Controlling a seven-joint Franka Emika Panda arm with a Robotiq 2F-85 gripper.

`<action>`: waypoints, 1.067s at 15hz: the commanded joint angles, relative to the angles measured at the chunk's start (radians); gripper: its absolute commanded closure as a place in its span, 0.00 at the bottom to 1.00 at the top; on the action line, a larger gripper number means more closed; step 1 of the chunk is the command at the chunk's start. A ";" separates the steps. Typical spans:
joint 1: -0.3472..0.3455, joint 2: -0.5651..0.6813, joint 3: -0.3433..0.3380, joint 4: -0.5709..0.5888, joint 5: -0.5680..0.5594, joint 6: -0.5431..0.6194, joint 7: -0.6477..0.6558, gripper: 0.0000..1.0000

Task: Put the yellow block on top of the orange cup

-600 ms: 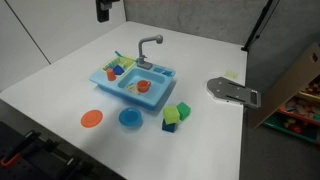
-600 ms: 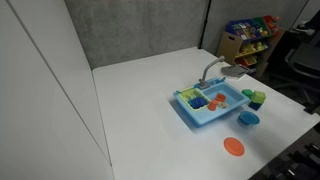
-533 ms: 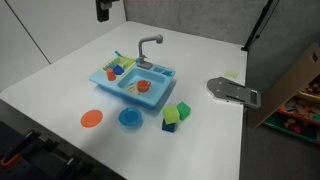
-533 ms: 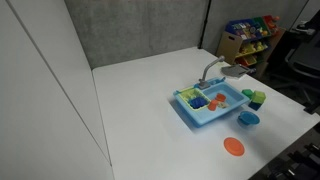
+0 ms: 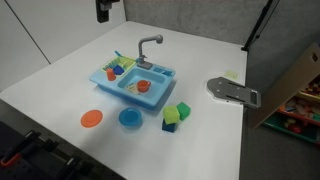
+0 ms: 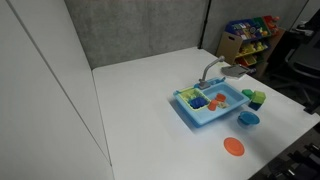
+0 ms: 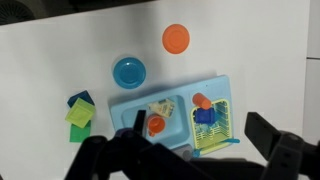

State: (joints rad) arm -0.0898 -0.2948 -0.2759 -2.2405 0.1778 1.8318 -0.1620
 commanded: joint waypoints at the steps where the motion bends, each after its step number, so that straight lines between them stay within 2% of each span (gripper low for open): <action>1: -0.019 0.042 0.045 0.040 -0.001 0.013 0.031 0.00; 9: -0.020 0.185 0.096 0.126 -0.007 0.123 0.122 0.00; 16: -0.042 0.404 0.094 0.213 -0.052 0.247 0.207 0.00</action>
State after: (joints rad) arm -0.1107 0.0076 -0.1902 -2.1018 0.1552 2.0640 0.0009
